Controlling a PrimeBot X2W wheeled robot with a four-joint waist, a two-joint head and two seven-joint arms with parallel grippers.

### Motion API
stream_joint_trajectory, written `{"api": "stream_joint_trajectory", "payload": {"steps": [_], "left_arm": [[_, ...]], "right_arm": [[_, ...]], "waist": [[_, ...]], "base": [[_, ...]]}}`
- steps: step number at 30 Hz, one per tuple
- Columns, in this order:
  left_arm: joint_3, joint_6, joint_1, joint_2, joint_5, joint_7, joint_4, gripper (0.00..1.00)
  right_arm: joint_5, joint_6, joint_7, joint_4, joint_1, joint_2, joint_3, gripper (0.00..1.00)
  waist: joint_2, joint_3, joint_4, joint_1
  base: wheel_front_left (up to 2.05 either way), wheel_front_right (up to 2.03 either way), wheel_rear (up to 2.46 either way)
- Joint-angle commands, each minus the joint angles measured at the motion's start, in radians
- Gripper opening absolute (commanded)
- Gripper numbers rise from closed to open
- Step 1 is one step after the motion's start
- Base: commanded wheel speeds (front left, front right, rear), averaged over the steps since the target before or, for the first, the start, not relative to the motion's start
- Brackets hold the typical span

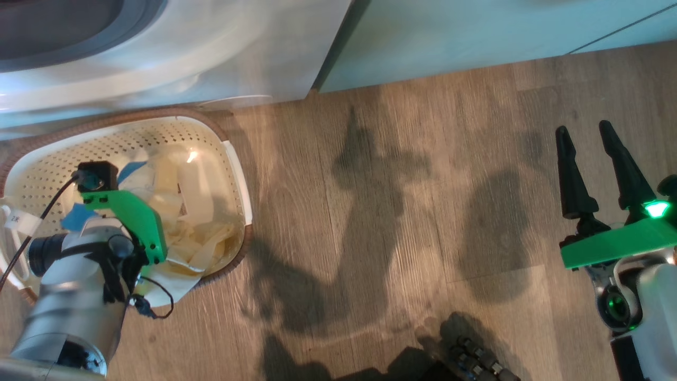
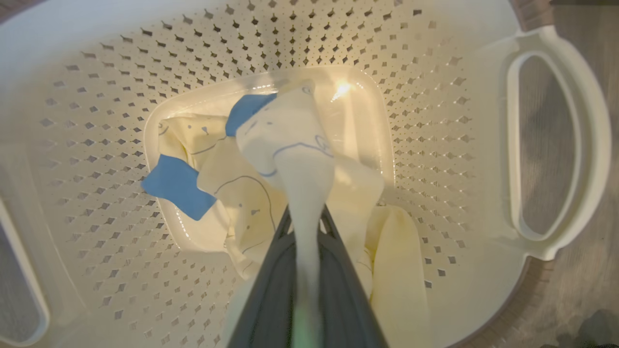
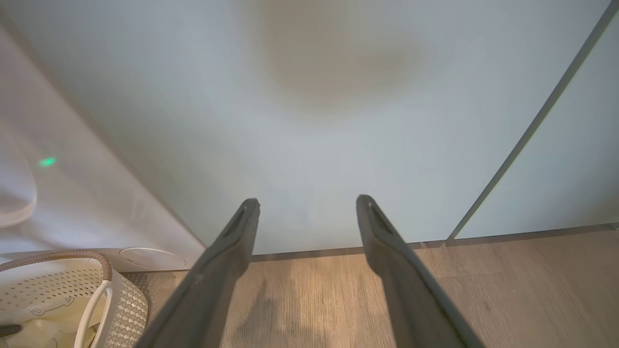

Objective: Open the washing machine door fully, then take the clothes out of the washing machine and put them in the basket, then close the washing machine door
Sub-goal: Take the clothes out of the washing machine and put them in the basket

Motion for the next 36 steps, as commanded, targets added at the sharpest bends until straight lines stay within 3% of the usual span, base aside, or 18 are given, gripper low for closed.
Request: {"api": "stream_joint_trajectory", "payload": {"steps": [1, 4, 5, 7, 8, 9, 27, 36], "left_arm": [[0.018, 0.010, 0.007, 0.046, -0.009, 0.000, -0.004, 0.00], [0.017, 0.013, 0.005, 0.046, -0.014, -0.004, -0.002, 0.01], [0.017, 0.014, 0.006, 0.046, -0.015, -0.014, -0.002, 0.25], [0.016, 0.017, 0.008, 0.047, -0.016, -0.036, -0.002, 0.56], [0.019, 0.018, 0.009, 0.047, -0.020, -0.046, -0.001, 0.85], [0.020, 0.019, 0.009, 0.048, -0.023, -0.056, -0.001, 1.00], [0.019, 0.003, 0.036, 0.030, -0.040, -0.270, -0.029, 1.00], [0.084, -0.003, 0.161, 0.046, -0.015, -0.280, -0.317, 1.00]], "right_arm": [[0.001, -0.003, -0.010, -0.029, 0.006, -0.003, 0.007, 1.00], [0.000, -0.003, -0.010, -0.027, 0.004, 0.001, 0.006, 1.00], [-0.001, -0.003, -0.010, -0.025, 0.004, 0.002, 0.005, 1.00], [-0.001, -0.003, -0.010, -0.021, 0.003, 0.005, 0.005, 1.00], [-0.001, -0.003, -0.010, -0.019, 0.003, 0.006, 0.005, 1.00], [-0.001, -0.003, -0.010, -0.018, 0.003, 0.007, 0.005, 1.00], [-0.011, -0.003, -0.010, -0.016, 0.058, -0.015, -0.013, 1.00], [-0.019, -0.003, -0.010, -0.011, 0.129, -0.033, -0.035, 1.00]], "waist": [[0.0000, 0.004, -0.001, -0.0001], [0.0000, 0.006, 0.001, -0.0001], [0.0000, 0.004, 0.002, -0.0001], [0.0000, -0.004, 0.006, -0.0001], [0.0000, -0.010, 0.009, -0.0001], [0.0000, -0.017, 0.011, -0.0001], [0.0000, -0.216, 0.106, -0.0001], [0.0000, -0.342, 0.154, -0.0001]], "base": [[0.00, 0.00, 0.00], [0.00, 0.00, 0.00], [0.00, 0.00, 0.00], [0.00, 0.00, 0.00], [0.00, 0.00, 0.00], [0.00, 0.00, 0.00], [0.00, 0.00, 0.00], [0.00, 0.00, 0.00]]}}
